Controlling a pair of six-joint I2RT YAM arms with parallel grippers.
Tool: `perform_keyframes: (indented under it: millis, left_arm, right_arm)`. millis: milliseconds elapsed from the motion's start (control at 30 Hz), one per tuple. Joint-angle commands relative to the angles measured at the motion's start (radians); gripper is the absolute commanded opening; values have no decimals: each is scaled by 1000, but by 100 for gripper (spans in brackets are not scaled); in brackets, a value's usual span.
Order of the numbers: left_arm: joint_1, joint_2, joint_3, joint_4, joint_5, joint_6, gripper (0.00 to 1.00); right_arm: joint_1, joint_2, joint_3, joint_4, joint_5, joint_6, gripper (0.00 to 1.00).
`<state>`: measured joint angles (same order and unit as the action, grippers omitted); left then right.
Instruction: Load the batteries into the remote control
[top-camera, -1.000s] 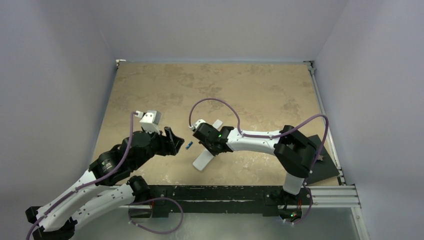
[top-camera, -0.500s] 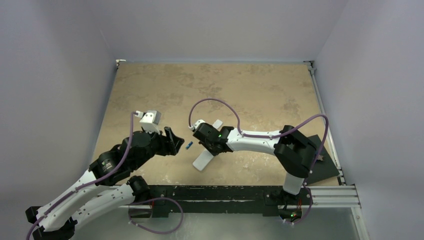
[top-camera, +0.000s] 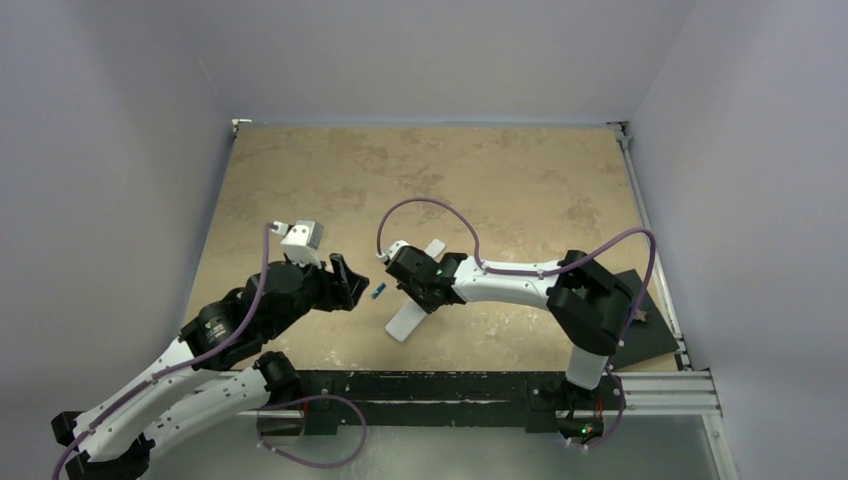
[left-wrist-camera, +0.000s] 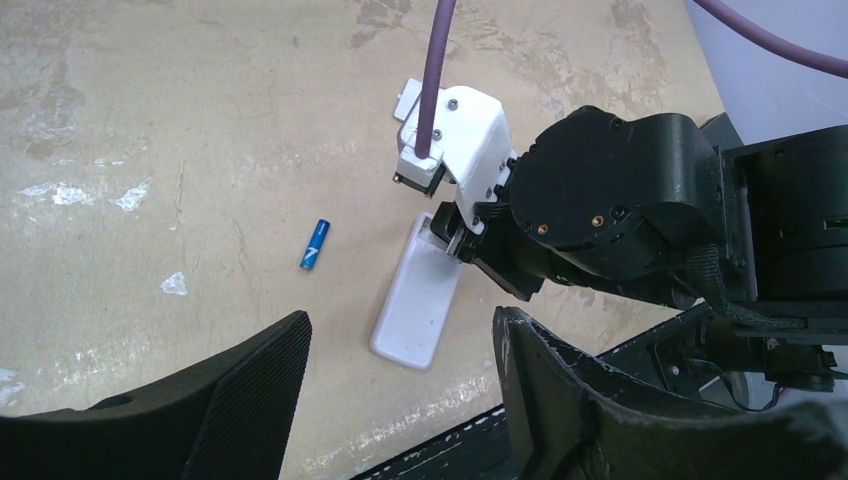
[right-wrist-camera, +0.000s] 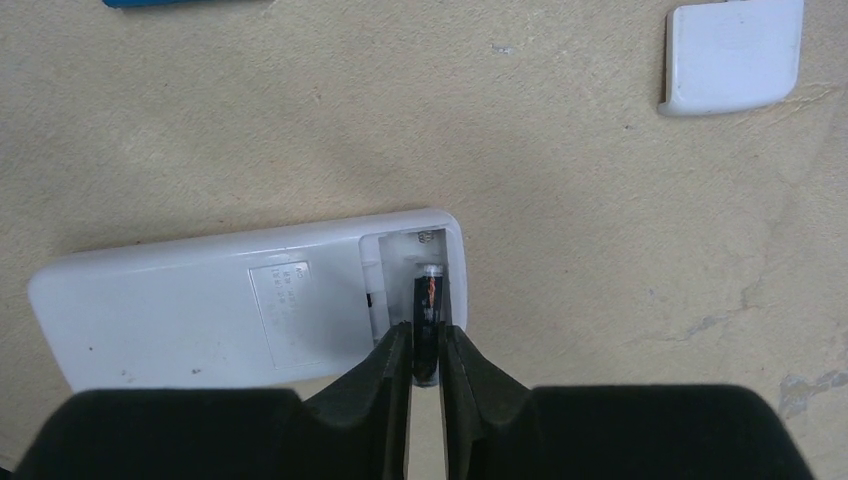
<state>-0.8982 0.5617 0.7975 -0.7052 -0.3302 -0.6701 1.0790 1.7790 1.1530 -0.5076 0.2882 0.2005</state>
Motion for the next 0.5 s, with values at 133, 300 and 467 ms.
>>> perform_keyframes:
  millis: [133,300,467]
  left_arm:
    - [-5,6,8,20,-9,-5,67]
    - [-4,6,8,20,-9,-5,67]
    - [-4,4,8,21,-9,-5,67]
  right_arm:
    - [-4,15,10,12,19,-1,26]
    - [-4,17,12,12,30,3,27]
    - [-4,22,17,7,60,5,27]
